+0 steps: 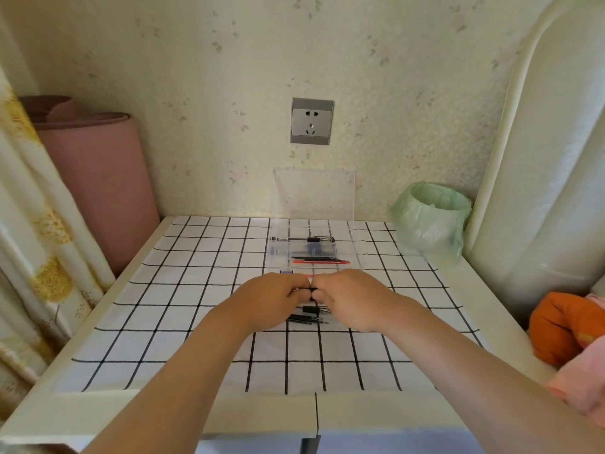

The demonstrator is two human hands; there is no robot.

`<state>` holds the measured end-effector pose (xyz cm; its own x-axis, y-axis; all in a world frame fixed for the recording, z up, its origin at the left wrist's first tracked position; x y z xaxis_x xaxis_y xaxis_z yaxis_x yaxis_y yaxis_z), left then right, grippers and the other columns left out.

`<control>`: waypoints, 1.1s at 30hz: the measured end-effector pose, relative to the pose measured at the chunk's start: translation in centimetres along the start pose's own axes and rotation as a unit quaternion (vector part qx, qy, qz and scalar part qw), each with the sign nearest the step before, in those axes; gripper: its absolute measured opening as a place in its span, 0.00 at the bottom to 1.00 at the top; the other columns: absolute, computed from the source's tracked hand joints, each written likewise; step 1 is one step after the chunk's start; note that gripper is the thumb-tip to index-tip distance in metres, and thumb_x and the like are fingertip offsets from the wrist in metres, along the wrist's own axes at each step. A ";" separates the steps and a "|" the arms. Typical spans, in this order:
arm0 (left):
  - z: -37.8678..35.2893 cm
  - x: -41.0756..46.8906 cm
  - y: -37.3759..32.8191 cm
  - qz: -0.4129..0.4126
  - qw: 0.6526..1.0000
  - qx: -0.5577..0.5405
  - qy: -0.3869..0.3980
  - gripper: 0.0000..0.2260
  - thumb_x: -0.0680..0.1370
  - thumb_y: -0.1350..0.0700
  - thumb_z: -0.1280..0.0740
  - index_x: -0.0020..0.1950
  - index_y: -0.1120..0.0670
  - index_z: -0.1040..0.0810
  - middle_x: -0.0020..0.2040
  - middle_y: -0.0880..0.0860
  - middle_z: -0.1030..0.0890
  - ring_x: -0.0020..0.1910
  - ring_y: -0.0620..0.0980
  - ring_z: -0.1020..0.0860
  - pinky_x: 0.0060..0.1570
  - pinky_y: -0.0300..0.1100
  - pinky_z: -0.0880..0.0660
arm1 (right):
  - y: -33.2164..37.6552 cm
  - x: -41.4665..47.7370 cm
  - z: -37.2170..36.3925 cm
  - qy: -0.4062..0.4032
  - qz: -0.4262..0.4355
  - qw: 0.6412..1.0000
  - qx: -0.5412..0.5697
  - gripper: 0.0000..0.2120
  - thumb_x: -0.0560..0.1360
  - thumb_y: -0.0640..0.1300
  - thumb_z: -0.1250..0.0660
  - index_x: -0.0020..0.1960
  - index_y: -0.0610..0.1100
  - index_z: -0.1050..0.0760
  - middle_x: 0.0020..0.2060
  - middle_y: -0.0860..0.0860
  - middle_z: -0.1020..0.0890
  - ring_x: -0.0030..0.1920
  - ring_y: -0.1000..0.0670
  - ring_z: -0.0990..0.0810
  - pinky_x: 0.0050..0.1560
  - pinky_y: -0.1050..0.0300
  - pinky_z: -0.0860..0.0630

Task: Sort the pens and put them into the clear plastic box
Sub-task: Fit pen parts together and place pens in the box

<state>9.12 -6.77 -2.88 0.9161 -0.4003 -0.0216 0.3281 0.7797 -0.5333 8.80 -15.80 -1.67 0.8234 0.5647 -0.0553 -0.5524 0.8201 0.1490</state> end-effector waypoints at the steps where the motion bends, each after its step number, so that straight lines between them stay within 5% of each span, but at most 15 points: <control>1: 0.0 0.0 0.0 0.000 1.000 -0.002 0.002 0.10 0.83 0.47 0.43 0.56 0.42 0.22 0.41 0.42 0.22 0.40 0.41 0.25 0.41 0.38 0.31 | 0.1 -0.1 0.1 0.001 0.000 1.000 -0.004 0.12 0.84 0.49 0.46 0.57 0.47 0.26 0.35 0.54 0.28 0.37 0.49 0.28 0.36 0.55 0.35; 8: 0.7 0.0 -0.4 -0.002 1.000 -0.007 -0.004 0.10 0.82 0.48 0.41 0.50 0.46 0.21 0.42 0.47 0.19 0.43 0.47 0.22 0.45 0.45 0.25 | 0.2 -0.4 0.8 -0.019 -0.003 0.999 -0.029 0.11 0.84 0.50 0.46 0.52 0.46 0.29 0.34 0.53 0.28 0.37 0.48 0.28 0.36 0.54 0.34; 13: 0.3 0.3 -1.4 -0.018 1.000 -0.014 0.007 0.09 0.82 0.52 0.39 0.49 0.51 0.20 0.37 0.47 0.22 0.37 0.46 0.24 0.40 0.42 0.28 | 0.1 -0.7 0.3 -0.013 -0.008 0.998 -0.063 0.04 0.80 0.40 0.41 0.51 0.45 0.29 0.39 0.50 0.27 0.38 0.47 0.27 0.36 0.53 0.33; 19: 0.6 -0.1 -1.9 -0.027 0.999 -0.026 0.007 0.09 0.82 0.53 0.38 0.52 0.52 0.18 0.39 0.48 0.20 0.39 0.46 0.22 0.41 0.39 0.26 | -0.5 -1.0 0.7 -0.012 -0.011 1.000 -0.020 0.10 0.84 0.48 0.46 0.53 0.45 0.28 0.31 0.55 0.32 0.35 0.49 0.29 0.31 0.54 0.38; 23: 0.9 -0.2 -1.5 -0.018 1.000 -0.014 0.002 0.09 0.82 0.52 0.38 0.52 0.52 0.18 0.38 0.48 0.21 0.36 0.44 0.24 0.37 0.34 0.30 | -0.5 -1.0 0.8 -0.025 0.000 1.000 0.000 0.12 0.84 0.52 0.46 0.55 0.47 0.27 0.31 0.55 0.31 0.36 0.47 0.28 0.35 0.53 0.32; 28: 0.8 0.1 -1.1 0.006 1.000 0.024 -0.003 0.09 0.82 0.49 0.39 0.51 0.49 0.20 0.38 0.49 0.21 0.34 0.45 0.26 0.36 0.41 0.30 | -1.7 -1.6 0.9 -0.020 -0.035 0.998 0.038 0.12 0.81 0.54 0.41 0.61 0.49 0.29 0.45 0.52 0.22 0.44 0.49 0.25 0.40 0.53 0.29; 33: 1.1 -0.1 -0.4 0.027 0.999 0.038 -0.016 0.07 0.80 0.45 0.37 0.54 0.43 0.22 0.38 0.45 0.23 0.36 0.43 0.25 0.37 0.40 0.29 | -4.3 -2.5 -0.6 0.056 -0.091 0.993 0.052 0.12 0.80 0.39 0.43 0.59 0.47 0.25 0.56 0.48 0.27 0.50 0.46 0.23 0.49 0.56 0.27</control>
<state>9.19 -6.56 -1.75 0.9391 -0.3431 -0.0214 0.2942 0.8342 -0.4664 9.08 -20.67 -2.77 0.8859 0.4188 -0.1995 -0.3742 0.8993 0.2264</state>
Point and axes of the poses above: each hand's wrist, its own x-axis towards the middle knuckle, its own z-axis out of the back of the hand, y = z × x, the point moved 10 cm from there along x, towards the middle knuckle
